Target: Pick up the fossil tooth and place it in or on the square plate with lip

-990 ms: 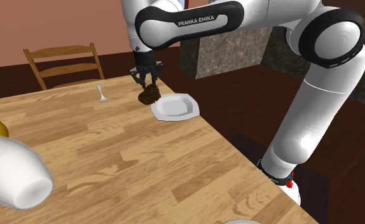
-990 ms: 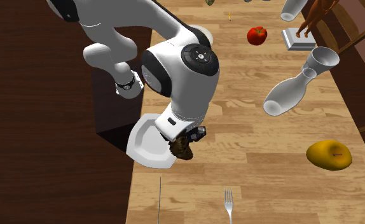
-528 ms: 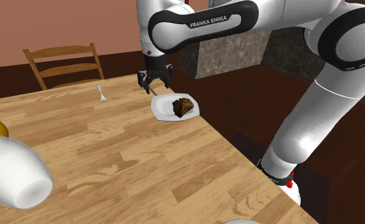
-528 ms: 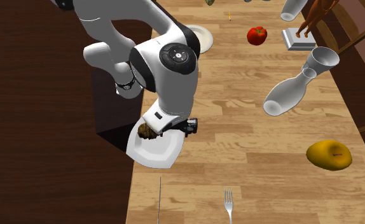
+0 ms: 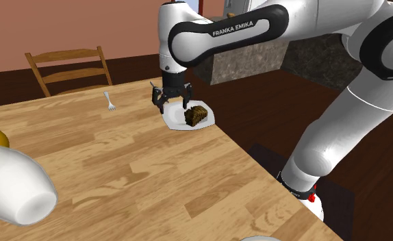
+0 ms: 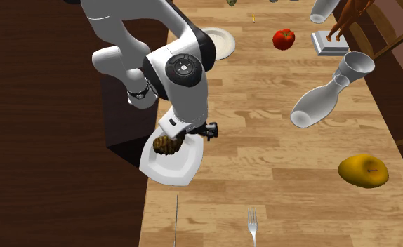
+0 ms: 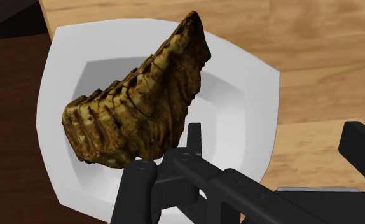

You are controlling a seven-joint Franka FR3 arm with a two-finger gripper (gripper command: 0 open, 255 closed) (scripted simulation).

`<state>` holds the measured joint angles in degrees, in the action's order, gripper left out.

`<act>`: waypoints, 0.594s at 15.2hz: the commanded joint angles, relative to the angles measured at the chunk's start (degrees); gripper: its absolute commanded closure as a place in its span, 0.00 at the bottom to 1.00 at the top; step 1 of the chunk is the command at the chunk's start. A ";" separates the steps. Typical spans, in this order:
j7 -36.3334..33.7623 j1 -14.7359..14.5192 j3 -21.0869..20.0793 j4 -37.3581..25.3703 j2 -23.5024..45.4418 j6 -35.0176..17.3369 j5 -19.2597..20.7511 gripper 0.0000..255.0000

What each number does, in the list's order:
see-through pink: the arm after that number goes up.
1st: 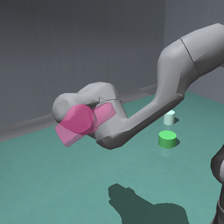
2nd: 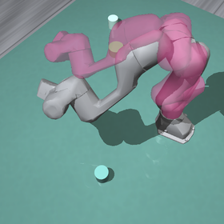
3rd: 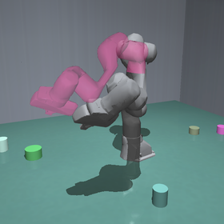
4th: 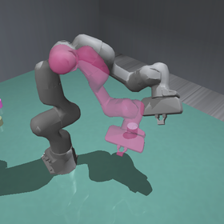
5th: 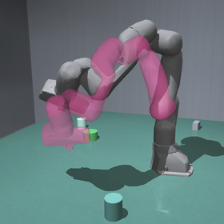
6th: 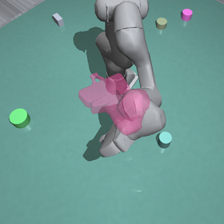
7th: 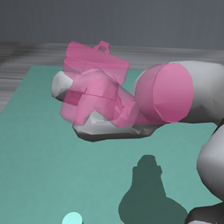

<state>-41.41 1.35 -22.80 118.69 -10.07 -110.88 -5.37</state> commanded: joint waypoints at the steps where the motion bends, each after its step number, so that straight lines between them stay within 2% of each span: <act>1: -0.14 -0.06 -0.15 1.17 0.37 -1.53 -0.01 0.00; 3: -0.25 -0.10 -0.31 2.66 0.88 -3.51 0.11 0.00; 9: -0.25 -0.11 -0.31 2.66 0.88 -3.51 0.11 0.00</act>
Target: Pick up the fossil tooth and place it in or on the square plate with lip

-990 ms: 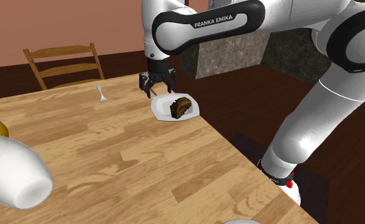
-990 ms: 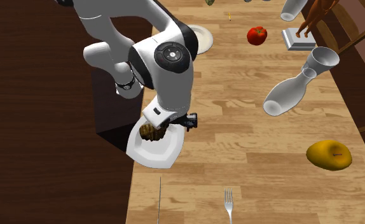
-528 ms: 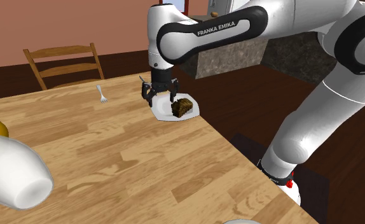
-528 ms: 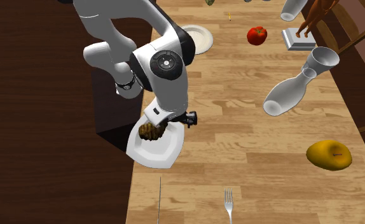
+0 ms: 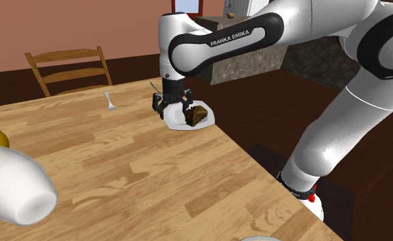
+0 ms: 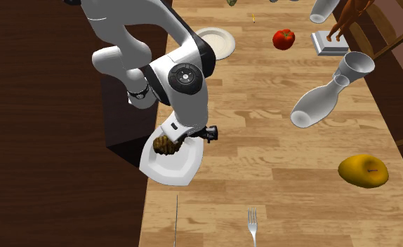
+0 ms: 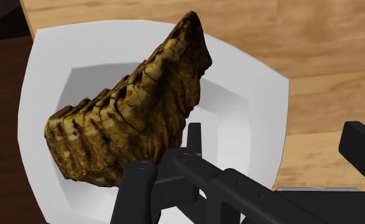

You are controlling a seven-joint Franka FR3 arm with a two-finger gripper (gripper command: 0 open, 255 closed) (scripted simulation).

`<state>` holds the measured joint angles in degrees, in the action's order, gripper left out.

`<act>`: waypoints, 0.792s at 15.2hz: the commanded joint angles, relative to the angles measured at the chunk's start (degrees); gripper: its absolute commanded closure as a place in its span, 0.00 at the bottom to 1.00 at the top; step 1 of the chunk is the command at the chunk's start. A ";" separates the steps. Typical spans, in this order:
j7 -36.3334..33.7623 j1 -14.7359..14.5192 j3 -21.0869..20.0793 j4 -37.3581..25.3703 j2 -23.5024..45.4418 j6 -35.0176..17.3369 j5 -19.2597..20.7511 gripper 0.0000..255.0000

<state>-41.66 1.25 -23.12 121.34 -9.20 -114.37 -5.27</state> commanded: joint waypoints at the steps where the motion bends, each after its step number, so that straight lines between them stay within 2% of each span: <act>1: 0.00 0.00 0.00 0.01 0.01 -0.03 0.00 0.00; 2: 0.00 0.00 0.00 0.01 0.01 -0.01 0.00 0.00; 3: 0.00 0.00 0.00 0.01 0.01 -0.01 0.00 1.00; 12: 0.00 0.00 0.00 0.01 0.01 -0.01 0.00 1.00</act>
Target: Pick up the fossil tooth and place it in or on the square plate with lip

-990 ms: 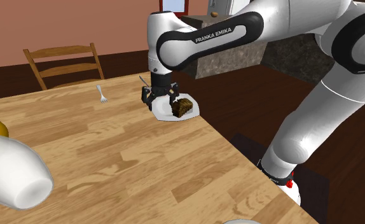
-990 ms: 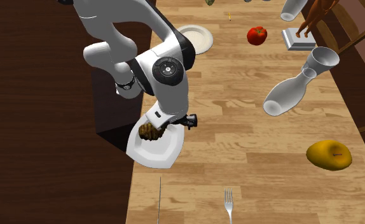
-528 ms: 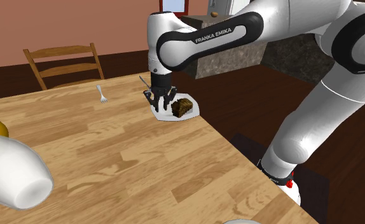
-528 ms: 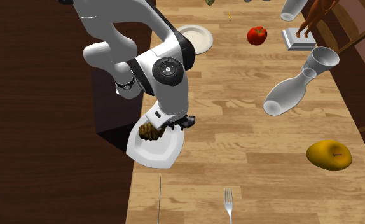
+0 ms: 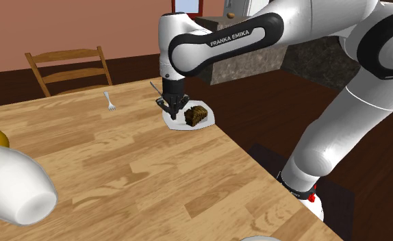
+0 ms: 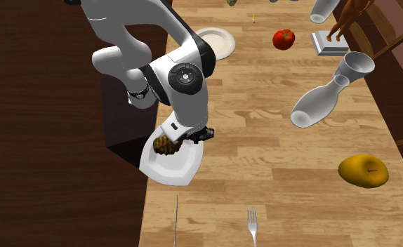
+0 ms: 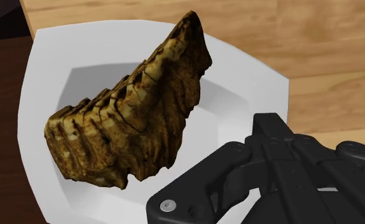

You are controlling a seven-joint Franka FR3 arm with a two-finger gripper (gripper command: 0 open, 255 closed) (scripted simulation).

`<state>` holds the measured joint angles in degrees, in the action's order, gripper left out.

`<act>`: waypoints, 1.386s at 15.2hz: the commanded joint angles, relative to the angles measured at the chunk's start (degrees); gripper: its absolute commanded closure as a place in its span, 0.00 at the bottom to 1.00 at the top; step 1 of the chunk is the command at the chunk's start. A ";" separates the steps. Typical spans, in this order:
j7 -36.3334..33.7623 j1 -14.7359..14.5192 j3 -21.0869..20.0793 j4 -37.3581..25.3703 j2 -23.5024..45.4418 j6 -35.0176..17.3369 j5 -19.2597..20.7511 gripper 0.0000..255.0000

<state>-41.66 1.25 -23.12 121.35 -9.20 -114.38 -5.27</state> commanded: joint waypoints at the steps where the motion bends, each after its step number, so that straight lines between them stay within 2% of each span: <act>1: 0.00 0.00 0.00 0.00 0.00 0.00 0.00 0.00; 8: -8.73 5.02 9.30 12.53 -13.19 1.88 -16.80 0.00; 16: -8.41 4.21 7.86 16.45 -11.21 -4.24 -17.97 0.00; 21: -8.41 4.21 7.86 16.45 -11.21 -4.24 -17.97 0.00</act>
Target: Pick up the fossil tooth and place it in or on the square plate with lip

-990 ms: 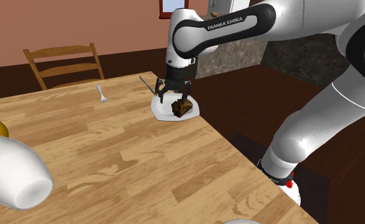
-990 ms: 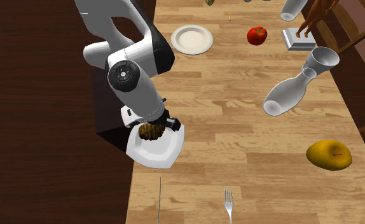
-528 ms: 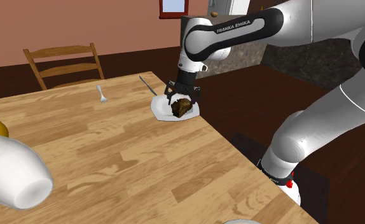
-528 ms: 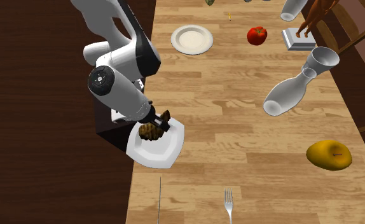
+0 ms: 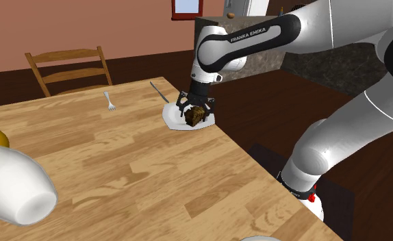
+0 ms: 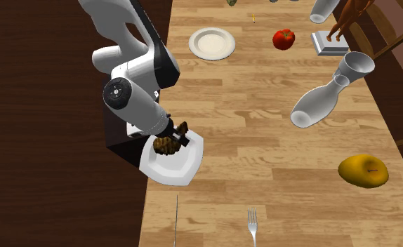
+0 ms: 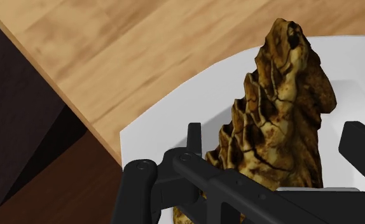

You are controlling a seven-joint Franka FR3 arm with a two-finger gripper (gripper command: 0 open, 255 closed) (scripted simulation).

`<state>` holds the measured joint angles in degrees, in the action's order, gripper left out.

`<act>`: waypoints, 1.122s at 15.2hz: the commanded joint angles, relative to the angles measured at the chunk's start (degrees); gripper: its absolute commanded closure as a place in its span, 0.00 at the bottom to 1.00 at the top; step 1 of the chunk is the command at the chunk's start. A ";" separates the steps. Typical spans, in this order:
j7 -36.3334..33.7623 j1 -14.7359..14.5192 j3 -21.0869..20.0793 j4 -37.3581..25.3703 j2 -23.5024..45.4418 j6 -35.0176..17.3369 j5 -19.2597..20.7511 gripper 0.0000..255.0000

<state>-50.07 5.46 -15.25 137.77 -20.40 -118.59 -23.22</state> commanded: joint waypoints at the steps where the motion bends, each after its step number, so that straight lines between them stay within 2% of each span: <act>1: 0.00 0.00 -0.01 0.03 0.00 -0.03 -0.01 0.00; 3: 0.00 0.00 0.00 0.02 0.00 -0.02 -0.01 0.00; 4: 0.00 0.00 0.00 0.02 0.00 -0.02 -0.01 1.00; 13: 0.00 0.00 -0.01 0.03 0.00 -0.03 -0.01 1.00; 17: -0.79 0.16 0.35 -2.17 -1.04 3.13 0.50 1.00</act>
<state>-50.74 5.56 -15.02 136.11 -21.23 -116.18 -22.85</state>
